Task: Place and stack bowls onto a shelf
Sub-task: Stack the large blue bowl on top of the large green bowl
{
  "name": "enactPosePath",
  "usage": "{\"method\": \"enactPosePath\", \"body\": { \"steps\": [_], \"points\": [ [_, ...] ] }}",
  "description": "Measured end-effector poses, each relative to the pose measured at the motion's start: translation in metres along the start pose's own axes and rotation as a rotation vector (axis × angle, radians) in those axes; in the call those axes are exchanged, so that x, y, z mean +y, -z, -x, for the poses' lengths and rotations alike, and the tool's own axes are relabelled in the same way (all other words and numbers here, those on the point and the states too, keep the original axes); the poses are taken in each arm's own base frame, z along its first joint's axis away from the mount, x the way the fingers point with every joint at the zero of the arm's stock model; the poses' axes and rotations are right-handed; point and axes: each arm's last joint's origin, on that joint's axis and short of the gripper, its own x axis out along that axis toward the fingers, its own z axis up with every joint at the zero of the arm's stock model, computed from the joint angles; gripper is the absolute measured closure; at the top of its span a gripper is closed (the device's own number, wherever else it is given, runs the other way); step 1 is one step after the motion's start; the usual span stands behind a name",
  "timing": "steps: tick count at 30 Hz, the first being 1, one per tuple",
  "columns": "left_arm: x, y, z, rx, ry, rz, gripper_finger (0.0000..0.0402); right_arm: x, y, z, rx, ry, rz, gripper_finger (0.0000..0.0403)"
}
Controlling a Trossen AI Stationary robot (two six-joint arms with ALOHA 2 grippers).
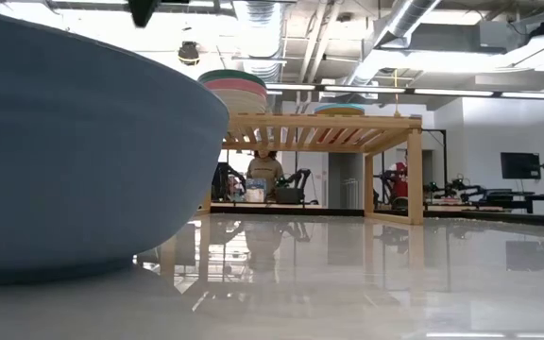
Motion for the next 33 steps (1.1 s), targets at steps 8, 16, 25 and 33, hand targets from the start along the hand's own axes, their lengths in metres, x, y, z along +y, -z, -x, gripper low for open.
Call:
{"method": "enactPosePath", "body": {
  "steps": [8, 16, 25, 33],
  "points": [
    [-0.028, 0.001, -0.08, -0.027, 0.184, -0.043, 0.0125, 0.0, 0.0, 0.0, 0.0, 0.0, 0.0, 0.0327],
    [-0.012, 0.017, -0.136, 0.021, 0.115, 0.047, 0.0125, 0.0, 0.0, 0.0, 0.0, 0.0, -0.001, 0.0327],
    [-0.016, 0.009, -0.122, -0.023, 0.188, 0.102, 0.0125, 0.0, 0.0, 0.0, 0.0, 0.0, -0.001, 0.0327],
    [-0.022, -0.001, -0.095, -0.093, 0.144, 0.111, 0.0125, 0.0, 0.0, 0.0, 0.0, -0.001, -0.001, 0.0327]
  ]
}}
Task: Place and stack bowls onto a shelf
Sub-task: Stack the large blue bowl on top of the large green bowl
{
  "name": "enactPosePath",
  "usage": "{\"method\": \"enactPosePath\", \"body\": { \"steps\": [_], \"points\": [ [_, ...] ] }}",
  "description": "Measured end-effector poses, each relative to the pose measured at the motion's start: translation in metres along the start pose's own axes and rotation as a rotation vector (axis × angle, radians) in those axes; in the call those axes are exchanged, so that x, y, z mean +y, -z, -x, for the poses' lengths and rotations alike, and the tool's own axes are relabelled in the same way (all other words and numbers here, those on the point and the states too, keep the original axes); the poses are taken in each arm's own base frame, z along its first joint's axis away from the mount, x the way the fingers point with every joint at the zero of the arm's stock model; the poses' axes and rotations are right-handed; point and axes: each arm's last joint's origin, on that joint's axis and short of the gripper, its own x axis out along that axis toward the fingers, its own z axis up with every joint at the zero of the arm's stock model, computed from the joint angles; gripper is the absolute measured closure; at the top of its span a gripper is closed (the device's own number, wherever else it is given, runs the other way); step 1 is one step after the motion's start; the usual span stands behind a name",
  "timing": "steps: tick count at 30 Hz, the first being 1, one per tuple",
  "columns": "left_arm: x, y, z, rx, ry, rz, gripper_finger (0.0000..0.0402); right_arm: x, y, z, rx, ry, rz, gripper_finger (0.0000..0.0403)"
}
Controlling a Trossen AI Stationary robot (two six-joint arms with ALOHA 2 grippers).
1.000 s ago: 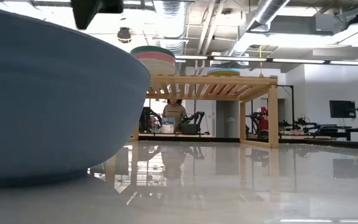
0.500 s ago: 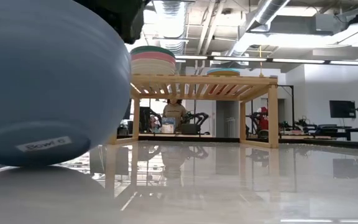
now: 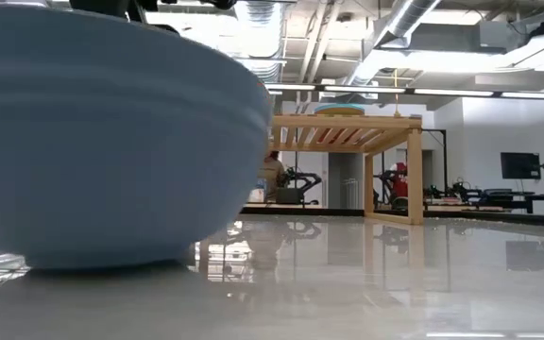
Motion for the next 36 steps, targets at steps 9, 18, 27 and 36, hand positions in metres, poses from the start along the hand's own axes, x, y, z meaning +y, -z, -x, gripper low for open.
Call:
{"method": "enactPosePath", "body": {
  "steps": [9, 18, 27, 36],
  "points": [
    [0.008, 0.002, -0.003, -0.012, -0.103, -0.033, 0.0125, 0.0, 0.0, 0.0, 0.0, 0.0, 0.0, 0.0327],
    [0.032, -0.003, -0.035, -0.032, -0.061, -0.042, 0.0125, 0.0, 0.0, 0.0, 0.0, 0.0, 0.0, 0.0327],
    [0.053, -0.004, -0.054, -0.039, 0.061, -0.069, 0.02, 0.0, 0.0, 0.0, 0.0, 0.0, -0.001, 0.0327],
    [0.058, -0.005, -0.054, -0.031, 0.05, -0.041, 0.0394, 0.0, 0.0, 0.0, 0.0, 0.0, -0.01, 0.0327]
  ]
}}
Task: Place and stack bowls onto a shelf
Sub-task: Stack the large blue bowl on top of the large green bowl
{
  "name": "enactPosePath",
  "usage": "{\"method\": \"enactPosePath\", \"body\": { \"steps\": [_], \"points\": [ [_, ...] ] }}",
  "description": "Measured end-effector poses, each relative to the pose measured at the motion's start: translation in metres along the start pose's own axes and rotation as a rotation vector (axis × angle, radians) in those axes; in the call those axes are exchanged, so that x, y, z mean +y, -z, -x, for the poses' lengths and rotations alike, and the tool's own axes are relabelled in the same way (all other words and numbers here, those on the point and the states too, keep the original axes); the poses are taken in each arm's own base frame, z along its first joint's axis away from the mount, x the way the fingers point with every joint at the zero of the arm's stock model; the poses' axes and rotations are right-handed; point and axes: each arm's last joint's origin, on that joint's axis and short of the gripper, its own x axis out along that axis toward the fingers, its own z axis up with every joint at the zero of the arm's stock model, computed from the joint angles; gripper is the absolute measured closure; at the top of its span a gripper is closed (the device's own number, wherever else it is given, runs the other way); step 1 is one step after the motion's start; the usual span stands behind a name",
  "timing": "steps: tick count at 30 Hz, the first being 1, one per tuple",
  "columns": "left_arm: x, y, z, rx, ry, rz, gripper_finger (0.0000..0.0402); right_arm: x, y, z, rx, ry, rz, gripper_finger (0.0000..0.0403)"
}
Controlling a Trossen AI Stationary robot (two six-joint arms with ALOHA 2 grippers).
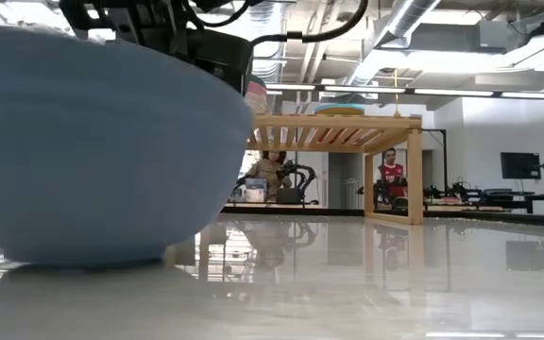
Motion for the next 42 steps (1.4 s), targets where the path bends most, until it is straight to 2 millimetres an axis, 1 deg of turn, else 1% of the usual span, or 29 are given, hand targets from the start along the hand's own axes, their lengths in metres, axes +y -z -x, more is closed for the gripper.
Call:
{"method": "enactPosePath", "body": {
  "steps": [3, 5, 7, 9, 11, 15, 18, 22, 24, 27, 28, 30, 34, 36, 38, 40, 42],
  "points": [
    [-0.002, 0.001, 0.009, 0.074, -0.004, 0.054, 0.0399, 0.0, 0.0, 0.0, 0.0, 0.0, 0.0, 0.0327],
    [-0.004, -0.002, 0.021, 0.117, 0.0, 0.072, 0.04, 0.0, 0.0, 0.0, 0.0, 0.0, 0.0, 0.0327],
    [-0.008, -0.008, 0.038, 0.132, -0.008, 0.066, 0.0401, 0.0, 0.0, 0.0, 0.0, 0.0, 0.001, 0.0327],
    [-0.01, -0.014, 0.059, 0.149, -0.025, 0.056, 0.0401, 0.0, 0.0, 0.0, 0.0, 0.0, 0.004, 0.0327],
    [-0.011, -0.021, 0.084, 0.162, -0.061, 0.034, 0.0401, 0.0, 0.0, 0.0, 0.0, 0.001, 0.011, 0.0327],
    [-0.001, -0.032, 0.138, 0.128, -0.199, 0.034, 0.0401, 0.0, 0.0, 0.0, 0.0, 0.0, 0.012, 0.0327],
    [0.015, -0.04, 0.183, 0.056, -0.309, 0.097, 0.0401, 0.0, 0.0, 0.0, 0.0, 0.0, 0.012, 0.0327],
    [0.04, -0.055, 0.237, -0.176, -0.364, 0.264, 0.0401, 0.0, 0.0, 0.0, 0.0, 0.001, 0.012, 0.0327],
    [0.052, -0.058, 0.265, -0.29, -0.375, 0.35, 0.0401, 0.0, 0.0, 0.0, 0.0, 0.001, 0.012, 0.0327],
    [0.072, -0.054, 0.304, -0.453, -0.414, 0.481, 0.0401, 0.0, 0.0, 0.0, 0.0, 0.0, 0.012, 0.0327],
    [0.081, -0.054, 0.313, -0.498, -0.439, 0.524, 0.0401, 0.0, 0.0, 0.0, 0.0, 0.0, 0.012, 0.0327],
    [0.099, -0.045, 0.329, -0.582, -0.481, 0.617, 0.0401, 0.0, 0.0, 0.0, -0.001, 0.001, 0.012, 0.0327],
    [0.138, -0.022, 0.36, -0.662, -0.624, 0.784, 0.0401, 0.0, 0.0, 0.0, -0.001, 0.001, 0.012, 0.0327],
    [0.158, -0.014, 0.372, -0.693, -0.679, 0.849, 0.0401, 0.0, 0.0, 0.0, -0.001, 0.002, 0.012, 0.0327],
    [0.176, -0.011, 0.383, -0.755, -0.689, 0.908, 0.0401, 0.0, 0.0, 0.0, -0.001, 0.004, 0.012, 0.0327],
    [0.19, -0.008, 0.392, -0.803, -0.663, 0.921, 0.0402, 0.0, 0.0, 0.0, -0.002, 0.005, 0.012, 0.0327],
    [0.203, -0.002, 0.397, -0.809, -0.645, 0.932, 0.0401, 0.0, 0.0, 0.0, -0.002, 0.005, 0.011, 0.0327]
  ]
}}
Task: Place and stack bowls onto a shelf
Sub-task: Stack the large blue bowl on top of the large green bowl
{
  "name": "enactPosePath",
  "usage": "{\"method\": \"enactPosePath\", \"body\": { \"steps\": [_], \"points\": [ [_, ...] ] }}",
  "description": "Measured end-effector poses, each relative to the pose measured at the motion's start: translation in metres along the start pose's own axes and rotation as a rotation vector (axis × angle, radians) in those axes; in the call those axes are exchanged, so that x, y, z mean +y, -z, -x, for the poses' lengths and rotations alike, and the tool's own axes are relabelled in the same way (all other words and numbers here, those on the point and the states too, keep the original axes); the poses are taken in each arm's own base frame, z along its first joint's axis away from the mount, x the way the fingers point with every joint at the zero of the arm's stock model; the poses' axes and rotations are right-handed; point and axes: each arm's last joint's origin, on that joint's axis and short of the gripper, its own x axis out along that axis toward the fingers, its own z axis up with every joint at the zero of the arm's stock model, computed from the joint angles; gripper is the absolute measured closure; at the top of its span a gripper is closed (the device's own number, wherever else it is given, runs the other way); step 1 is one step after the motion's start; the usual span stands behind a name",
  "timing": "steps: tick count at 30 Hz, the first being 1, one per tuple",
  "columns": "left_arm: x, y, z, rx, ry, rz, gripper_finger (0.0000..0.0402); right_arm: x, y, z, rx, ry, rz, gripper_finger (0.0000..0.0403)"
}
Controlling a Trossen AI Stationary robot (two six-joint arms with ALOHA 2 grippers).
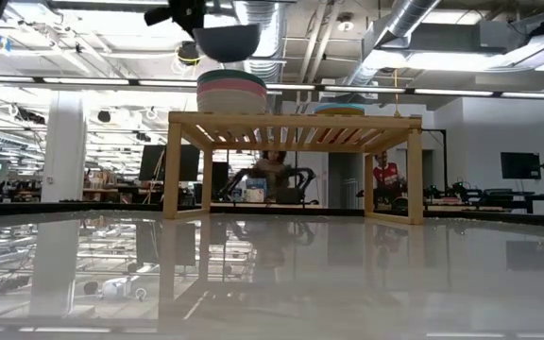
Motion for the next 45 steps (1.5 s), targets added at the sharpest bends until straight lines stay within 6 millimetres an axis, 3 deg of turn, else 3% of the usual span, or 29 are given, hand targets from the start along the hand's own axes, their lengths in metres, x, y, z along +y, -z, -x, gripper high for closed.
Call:
{"method": "enactPosePath", "body": {
  "steps": [5, 14, 26, 31, 45],
  "points": [
    [0.013, -0.008, -0.026, 0.104, 0.029, 0.028, 0.0401, 0.0, 0.0, 0.0, -0.001, 0.002, 0.0, 0.0327],
    [0.012, -0.004, -0.078, 0.278, 0.007, -0.032, 0.0401, 0.0, 0.0, 0.0, -0.001, 0.003, -0.001, 0.0327],
    [0.01, -0.001, -0.085, 0.334, 0.045, -0.072, 0.0395, 0.0, 0.0, 0.0, -0.001, 0.003, -0.001, 0.0327],
    [0.01, -0.001, -0.085, 0.325, 0.037, -0.112, 0.0355, 0.0, 0.0, 0.0, -0.001, 0.003, -0.001, 0.0327],
    [0.011, -0.005, -0.079, 0.294, 0.08, -0.132, 0.0191, 0.0, 0.0, 0.0, -0.001, 0.003, -0.001, 0.0327]
  ]
}}
